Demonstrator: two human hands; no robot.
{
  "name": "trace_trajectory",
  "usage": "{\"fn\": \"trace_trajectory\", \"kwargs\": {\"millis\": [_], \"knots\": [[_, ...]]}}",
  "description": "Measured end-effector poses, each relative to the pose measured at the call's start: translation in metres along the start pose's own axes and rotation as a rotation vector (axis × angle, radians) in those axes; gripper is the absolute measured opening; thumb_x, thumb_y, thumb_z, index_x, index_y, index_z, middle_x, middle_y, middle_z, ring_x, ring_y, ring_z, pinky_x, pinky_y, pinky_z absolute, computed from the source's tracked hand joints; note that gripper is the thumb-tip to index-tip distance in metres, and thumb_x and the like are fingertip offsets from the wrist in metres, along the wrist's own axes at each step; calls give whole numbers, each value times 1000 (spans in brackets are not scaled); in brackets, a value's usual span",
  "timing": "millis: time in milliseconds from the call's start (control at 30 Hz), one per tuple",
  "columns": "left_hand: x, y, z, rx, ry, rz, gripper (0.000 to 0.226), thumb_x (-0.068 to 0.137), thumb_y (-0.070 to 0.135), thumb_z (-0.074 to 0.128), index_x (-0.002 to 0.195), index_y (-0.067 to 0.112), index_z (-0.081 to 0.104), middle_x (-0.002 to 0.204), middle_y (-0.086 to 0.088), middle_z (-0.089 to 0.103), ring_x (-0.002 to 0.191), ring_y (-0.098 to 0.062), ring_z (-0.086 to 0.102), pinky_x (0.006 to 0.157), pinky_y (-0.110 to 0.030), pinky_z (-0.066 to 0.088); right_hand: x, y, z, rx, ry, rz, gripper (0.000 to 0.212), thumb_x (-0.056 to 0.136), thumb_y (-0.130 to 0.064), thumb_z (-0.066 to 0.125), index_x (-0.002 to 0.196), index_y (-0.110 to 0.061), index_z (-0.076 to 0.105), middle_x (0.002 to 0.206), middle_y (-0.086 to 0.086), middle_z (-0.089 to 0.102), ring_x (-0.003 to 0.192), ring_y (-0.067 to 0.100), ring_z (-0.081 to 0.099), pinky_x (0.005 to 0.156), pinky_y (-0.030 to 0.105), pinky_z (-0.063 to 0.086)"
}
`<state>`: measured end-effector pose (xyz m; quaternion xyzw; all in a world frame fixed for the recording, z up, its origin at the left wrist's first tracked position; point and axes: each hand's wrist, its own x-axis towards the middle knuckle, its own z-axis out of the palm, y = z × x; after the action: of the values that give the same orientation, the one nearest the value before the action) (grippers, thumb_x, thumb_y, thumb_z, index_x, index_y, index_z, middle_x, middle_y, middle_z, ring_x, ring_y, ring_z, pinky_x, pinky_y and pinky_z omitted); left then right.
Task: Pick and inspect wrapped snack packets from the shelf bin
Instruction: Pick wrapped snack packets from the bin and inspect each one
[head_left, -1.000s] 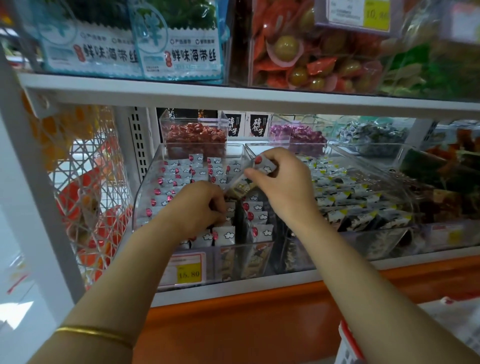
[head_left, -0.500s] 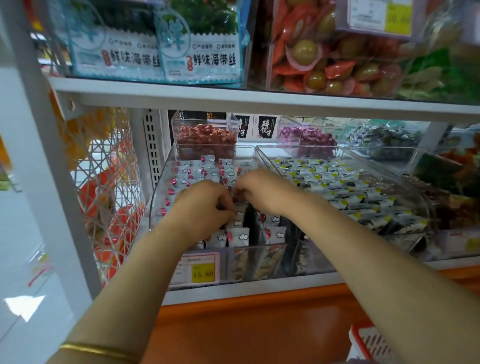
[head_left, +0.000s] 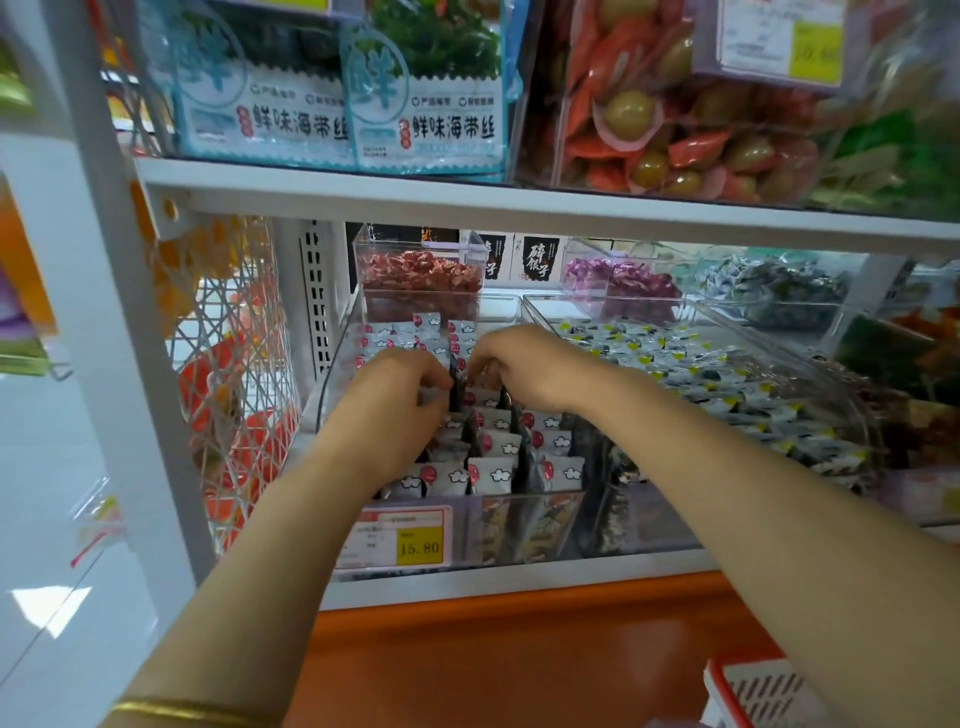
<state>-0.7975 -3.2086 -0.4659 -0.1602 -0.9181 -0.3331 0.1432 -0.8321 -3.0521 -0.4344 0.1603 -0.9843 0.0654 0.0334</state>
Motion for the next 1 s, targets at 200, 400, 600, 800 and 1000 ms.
{"fn": "trace_trajectory", "kwargs": {"millis": [200, 400, 600, 800, 1000], "knots": [[0, -6, -5, -8, 21, -9, 21, 93, 12, 53, 111, 17, 62, 118, -1, 59, 90, -11, 50, 71, -20, 37, 14, 7, 1, 55, 134, 52, 39, 90, 7, 38, 114, -14, 61, 122, 9, 60, 108, 25, 56, 86, 31, 46], [0, -9, -8, -8, 28, -1, 21, 93, 13, 53, 111, 17, 62, 120, -1, 57, 94, -10, 47, 75, -20, 36, 32, 7, 14, -219, 100, 24, 14, 89, -13, 56, 98, -11, 66, 109, 9, 63, 108, 27, 51, 80, 31, 41], [-1, -9, -9, -29, 34, 7, 22, 93, 14, 53, 113, 18, 61, 119, -1, 57, 99, -13, 50, 78, -21, 37, 30, 5, 4, 41, 172, 19, 12, 88, -12, 57, 78, -17, 56, 90, 2, 59, 93, 23, 55, 88, 39, 46], [-4, -7, -10, -87, 74, 14, 24, 93, 13, 53, 116, 16, 61, 115, 1, 58, 96, -8, 48, 80, -19, 36, -5, 4, 2, 235, 234, -9, 8, 90, -12, 57, 85, -16, 52, 82, -4, 54, 79, 17, 52, 67, 30, 41], [-12, -4, -6, -77, 82, 1, 26, 93, 13, 52, 118, 15, 60, 119, -2, 59, 99, -10, 50, 83, -18, 37, -25, -4, 12, 95, 365, -71, 6, 92, -12, 53, 86, -12, 51, 86, 3, 54, 76, 19, 50, 63, 31, 37]]}}
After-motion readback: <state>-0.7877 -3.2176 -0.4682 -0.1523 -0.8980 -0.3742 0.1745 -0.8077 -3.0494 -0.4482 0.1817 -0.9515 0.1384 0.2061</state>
